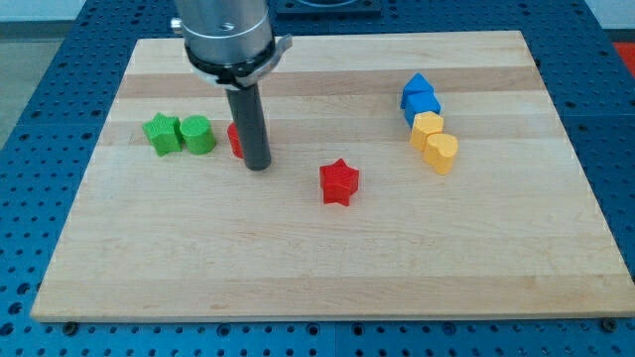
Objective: Push the red circle towards the green circle
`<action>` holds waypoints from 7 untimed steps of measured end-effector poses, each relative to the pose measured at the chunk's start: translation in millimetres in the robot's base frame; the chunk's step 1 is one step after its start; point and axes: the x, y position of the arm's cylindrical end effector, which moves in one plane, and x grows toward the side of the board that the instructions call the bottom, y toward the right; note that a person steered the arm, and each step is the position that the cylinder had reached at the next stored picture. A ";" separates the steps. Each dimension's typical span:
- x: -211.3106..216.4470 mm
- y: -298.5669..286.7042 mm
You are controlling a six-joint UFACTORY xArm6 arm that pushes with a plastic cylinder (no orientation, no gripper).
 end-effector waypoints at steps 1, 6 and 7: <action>-13.6 14.1; -15.2 -17.7; -15.2 -20.5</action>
